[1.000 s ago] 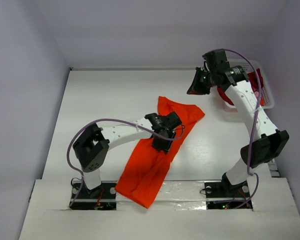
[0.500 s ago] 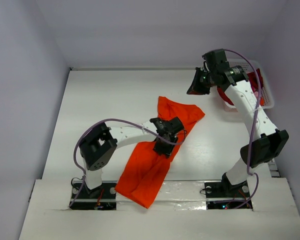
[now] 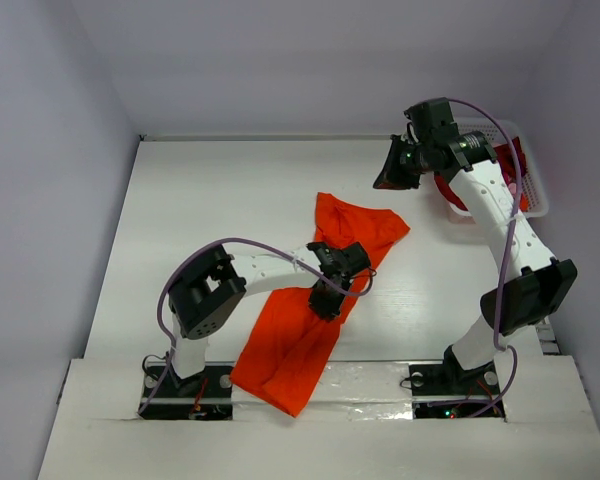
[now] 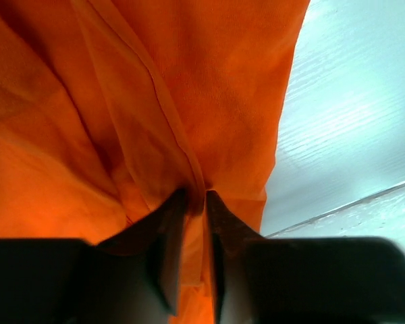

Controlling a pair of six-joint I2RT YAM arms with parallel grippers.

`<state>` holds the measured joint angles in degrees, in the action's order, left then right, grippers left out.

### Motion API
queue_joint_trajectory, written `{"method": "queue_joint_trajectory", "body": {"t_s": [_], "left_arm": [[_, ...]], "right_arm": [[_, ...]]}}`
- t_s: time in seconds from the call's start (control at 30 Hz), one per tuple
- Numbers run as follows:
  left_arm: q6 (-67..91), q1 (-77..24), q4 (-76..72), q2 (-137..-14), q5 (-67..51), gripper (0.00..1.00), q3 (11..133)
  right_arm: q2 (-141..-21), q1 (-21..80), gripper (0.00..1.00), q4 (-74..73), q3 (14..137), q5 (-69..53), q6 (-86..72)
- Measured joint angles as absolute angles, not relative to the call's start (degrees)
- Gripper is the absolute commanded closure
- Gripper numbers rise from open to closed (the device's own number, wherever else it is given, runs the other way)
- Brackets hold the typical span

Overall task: Fold and stack the t-shirts
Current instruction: Fold the tshirt

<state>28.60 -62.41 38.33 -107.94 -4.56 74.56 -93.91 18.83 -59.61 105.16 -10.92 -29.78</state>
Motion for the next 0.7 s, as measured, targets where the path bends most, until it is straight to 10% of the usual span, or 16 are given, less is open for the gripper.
{"method": "queue_joint_trajectory", "body": {"t_s": [0.7], "left_arm": [[30.9,-62.4,40.4,-107.9,-1.5,0.94,74.6]], "right_arm": [[-94.4,18.8,1.00,-59.6,105.1,-11.4,-29.8]]}}
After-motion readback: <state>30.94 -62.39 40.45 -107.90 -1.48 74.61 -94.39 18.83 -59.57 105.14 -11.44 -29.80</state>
